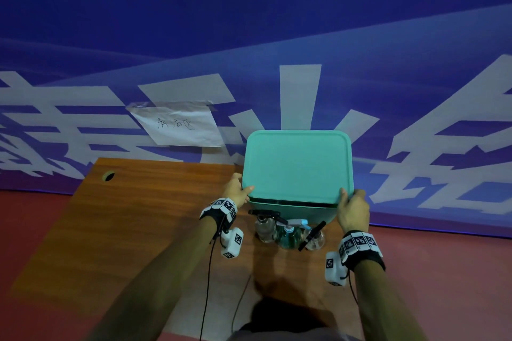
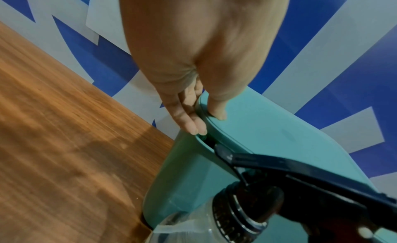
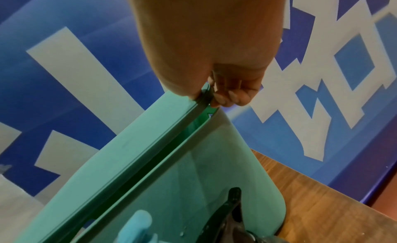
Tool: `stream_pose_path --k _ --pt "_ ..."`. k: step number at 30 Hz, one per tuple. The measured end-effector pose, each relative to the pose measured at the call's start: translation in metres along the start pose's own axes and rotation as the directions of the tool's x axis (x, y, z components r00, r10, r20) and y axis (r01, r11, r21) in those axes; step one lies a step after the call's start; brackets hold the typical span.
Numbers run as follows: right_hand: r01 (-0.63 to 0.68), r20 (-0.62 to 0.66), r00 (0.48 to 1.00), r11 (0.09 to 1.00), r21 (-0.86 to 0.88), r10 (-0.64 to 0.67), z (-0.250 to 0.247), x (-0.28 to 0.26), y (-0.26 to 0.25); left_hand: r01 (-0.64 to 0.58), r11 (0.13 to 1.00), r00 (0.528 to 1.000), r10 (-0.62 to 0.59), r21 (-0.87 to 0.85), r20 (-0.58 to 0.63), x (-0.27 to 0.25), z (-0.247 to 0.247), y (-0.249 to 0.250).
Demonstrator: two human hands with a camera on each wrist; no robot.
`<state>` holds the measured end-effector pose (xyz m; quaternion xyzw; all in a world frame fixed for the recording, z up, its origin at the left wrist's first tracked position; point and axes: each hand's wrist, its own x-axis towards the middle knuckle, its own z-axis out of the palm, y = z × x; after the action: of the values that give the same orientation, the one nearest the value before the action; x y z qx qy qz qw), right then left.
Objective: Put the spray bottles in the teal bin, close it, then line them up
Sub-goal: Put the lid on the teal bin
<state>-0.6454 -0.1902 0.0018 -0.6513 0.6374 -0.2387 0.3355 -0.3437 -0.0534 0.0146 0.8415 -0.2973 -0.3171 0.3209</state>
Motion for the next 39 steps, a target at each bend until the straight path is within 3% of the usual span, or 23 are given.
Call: stream_pose_path --k 4,9,14,21,34,39 --pt "0.011 -0.085 0.996 1.000 -0.013 -0.012 0.005 0.000 0.001 0.005 1.000 1.000 -0.004 0.030 -0.020 0.004 0.001 -0.006" --pt "-0.011 -0.101 0.995 0.998 -0.059 0.005 0.005 -0.001 0.008 -0.009 0.995 0.996 0.018 0.100 -0.092 -0.001 -0.001 -0.006" --pt "0.014 -0.158 0.987 0.997 -0.076 -0.026 0.012 -0.009 0.015 -0.046 0.980 0.996 0.059 0.191 -0.063 -0.002 0.000 -0.016" --pt "-0.004 -0.190 0.982 0.992 -0.124 -0.019 0.026 -0.009 0.018 -0.044 0.985 0.995 0.059 0.168 -0.085 -0.003 -0.004 -0.013" --pt "0.012 -0.232 0.972 0.999 -0.053 -0.024 0.024 0.000 0.016 -0.012 0.985 0.999 0.005 0.174 0.043 0.004 -0.004 -0.013" --pt "0.011 -0.180 0.983 0.999 -0.048 -0.020 0.022 0.002 0.018 -0.011 0.983 0.998 0.001 0.181 0.057 0.009 -0.003 -0.019"
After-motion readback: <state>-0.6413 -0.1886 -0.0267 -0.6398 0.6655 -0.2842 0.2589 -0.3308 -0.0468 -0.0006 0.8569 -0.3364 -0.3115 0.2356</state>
